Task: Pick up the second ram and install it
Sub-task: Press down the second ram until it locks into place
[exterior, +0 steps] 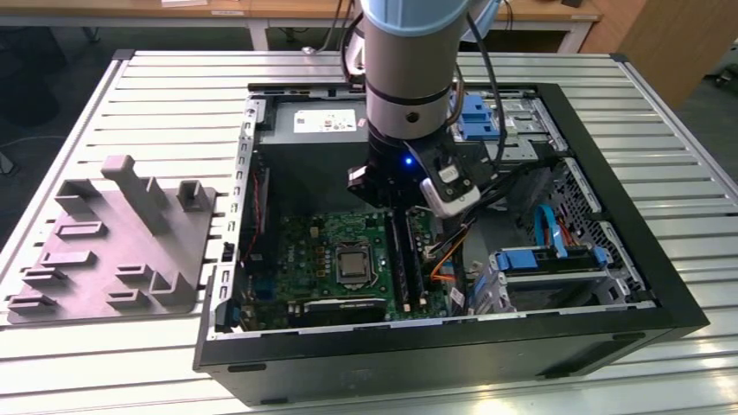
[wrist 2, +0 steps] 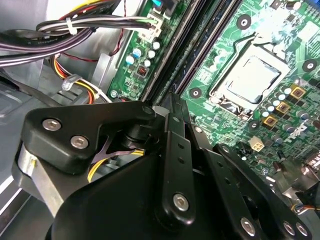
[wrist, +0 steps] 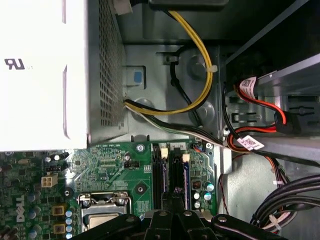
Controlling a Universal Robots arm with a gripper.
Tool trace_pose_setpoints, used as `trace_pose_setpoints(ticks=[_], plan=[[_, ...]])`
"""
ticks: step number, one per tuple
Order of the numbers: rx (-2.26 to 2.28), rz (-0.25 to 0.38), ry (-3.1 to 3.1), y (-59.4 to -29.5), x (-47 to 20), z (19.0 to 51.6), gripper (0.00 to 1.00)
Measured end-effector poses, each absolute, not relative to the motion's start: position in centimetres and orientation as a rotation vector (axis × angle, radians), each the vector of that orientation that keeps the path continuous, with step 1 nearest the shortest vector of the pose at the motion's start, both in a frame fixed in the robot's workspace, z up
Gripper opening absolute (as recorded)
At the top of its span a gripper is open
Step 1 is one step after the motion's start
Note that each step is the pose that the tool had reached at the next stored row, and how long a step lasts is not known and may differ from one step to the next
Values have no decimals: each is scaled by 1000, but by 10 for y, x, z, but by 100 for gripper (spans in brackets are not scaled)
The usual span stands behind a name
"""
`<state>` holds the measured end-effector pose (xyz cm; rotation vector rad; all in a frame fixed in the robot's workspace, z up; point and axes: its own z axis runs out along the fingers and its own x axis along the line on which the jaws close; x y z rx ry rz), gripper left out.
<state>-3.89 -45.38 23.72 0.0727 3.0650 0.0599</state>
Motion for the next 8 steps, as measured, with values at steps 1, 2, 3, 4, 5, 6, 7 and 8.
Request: trace_pose_setpoints(ticks=[1, 2, 3, 4, 5, 6, 7, 8], plan=[[73, 60, 3065, -453, -39, 237, 10], [73, 61, 3065, -453, -39, 237, 10], [73, 61, 3065, -452, -39, 237, 10], [73, 62, 3065, -451, -39, 237, 10], [73, 62, 3065, -451, -39, 237, 10], [73, 62, 3065, -450, -39, 236, 10], [73, 62, 3065, -449, -39, 236, 10], [73, 63, 3065, -448, -39, 236, 10]])
